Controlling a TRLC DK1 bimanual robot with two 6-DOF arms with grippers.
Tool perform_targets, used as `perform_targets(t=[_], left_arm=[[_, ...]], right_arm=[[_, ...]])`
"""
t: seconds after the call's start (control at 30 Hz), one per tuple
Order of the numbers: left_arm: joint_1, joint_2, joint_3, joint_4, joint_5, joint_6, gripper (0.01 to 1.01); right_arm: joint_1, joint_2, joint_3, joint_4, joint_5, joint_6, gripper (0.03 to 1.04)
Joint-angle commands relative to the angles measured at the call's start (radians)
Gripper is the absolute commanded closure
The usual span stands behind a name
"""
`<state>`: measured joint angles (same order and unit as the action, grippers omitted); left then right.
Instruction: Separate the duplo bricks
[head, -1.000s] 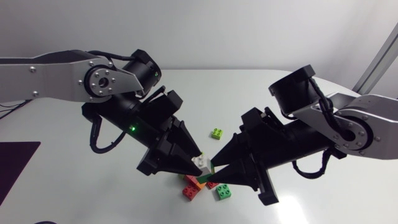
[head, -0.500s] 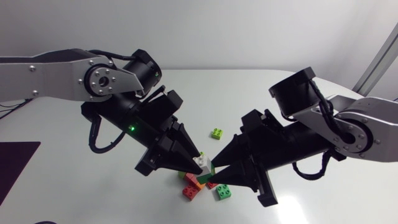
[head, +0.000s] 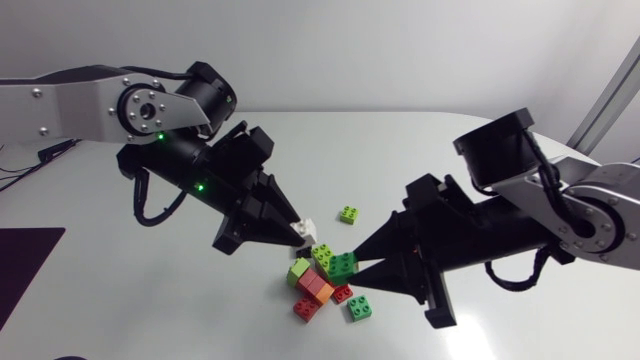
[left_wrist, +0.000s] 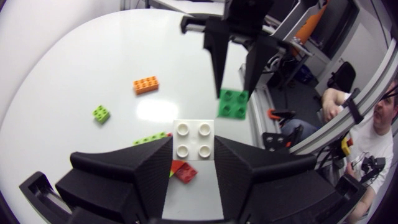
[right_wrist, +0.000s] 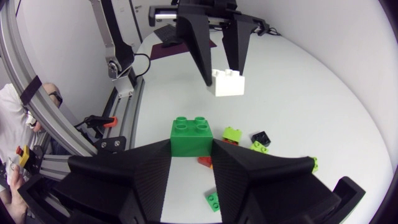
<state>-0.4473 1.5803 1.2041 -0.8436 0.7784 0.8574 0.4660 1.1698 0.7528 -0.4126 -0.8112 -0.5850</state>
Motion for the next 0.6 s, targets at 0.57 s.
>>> perform_targets(t=[0.57], left_arm=[[0.147, 0.164, -0.294, 0.388, -0.531, 0.164, 0.725]], right_arm=[[-0.34, 0.202, -0.047, 0.316, 0.141, -0.01, 0.77]])
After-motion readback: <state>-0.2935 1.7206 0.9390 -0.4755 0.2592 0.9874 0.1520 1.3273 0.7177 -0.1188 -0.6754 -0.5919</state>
